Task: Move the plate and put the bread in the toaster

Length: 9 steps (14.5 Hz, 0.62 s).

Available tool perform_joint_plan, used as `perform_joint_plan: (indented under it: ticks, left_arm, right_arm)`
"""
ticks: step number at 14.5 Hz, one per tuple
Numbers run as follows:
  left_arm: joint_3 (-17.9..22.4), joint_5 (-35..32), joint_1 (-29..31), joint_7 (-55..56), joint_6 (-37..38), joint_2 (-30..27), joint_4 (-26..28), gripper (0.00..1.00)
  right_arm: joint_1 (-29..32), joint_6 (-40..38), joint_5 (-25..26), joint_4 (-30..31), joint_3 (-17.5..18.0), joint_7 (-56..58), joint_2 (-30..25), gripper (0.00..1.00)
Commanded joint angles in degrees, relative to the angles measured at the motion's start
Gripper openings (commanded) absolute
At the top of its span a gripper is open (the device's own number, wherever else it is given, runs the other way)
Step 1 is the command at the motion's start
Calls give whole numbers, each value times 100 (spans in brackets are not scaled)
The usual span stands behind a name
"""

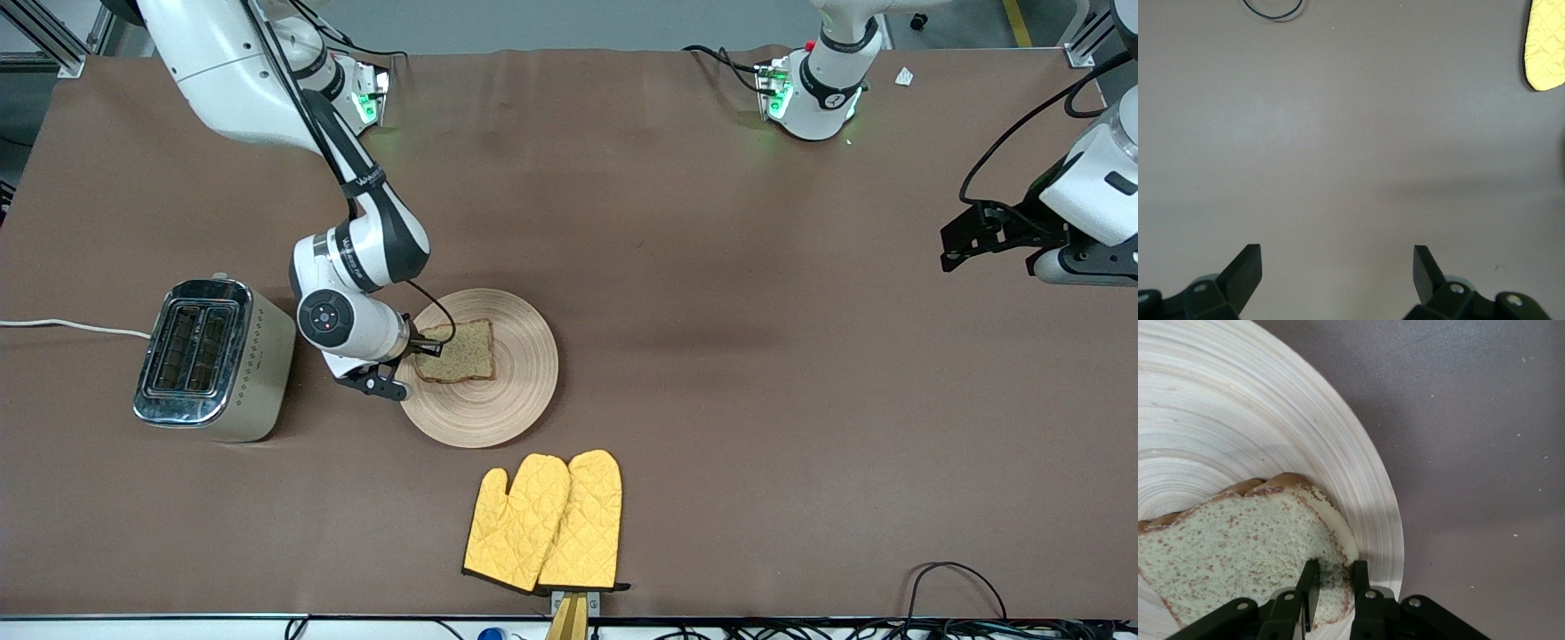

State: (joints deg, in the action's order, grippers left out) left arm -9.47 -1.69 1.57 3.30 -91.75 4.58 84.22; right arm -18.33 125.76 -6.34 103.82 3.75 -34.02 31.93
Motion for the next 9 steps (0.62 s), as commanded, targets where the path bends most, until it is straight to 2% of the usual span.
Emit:
perform_joint_plan:
  ticks: [1,6,9]
  left_arm:
    - [-19,55,-8,13,123,-19,-64,100]
    - [7,81,54,40,123,-19,-64,100]
    - [-2,82,45,57,123,-27,-64,100]
  right_arm:
    - [5,71,-192,59,-6,88,-29,25]
    - [14,107,-192,59,-6,106,-2,24]
    - [14,107,-183,59,-6,97,15,13]
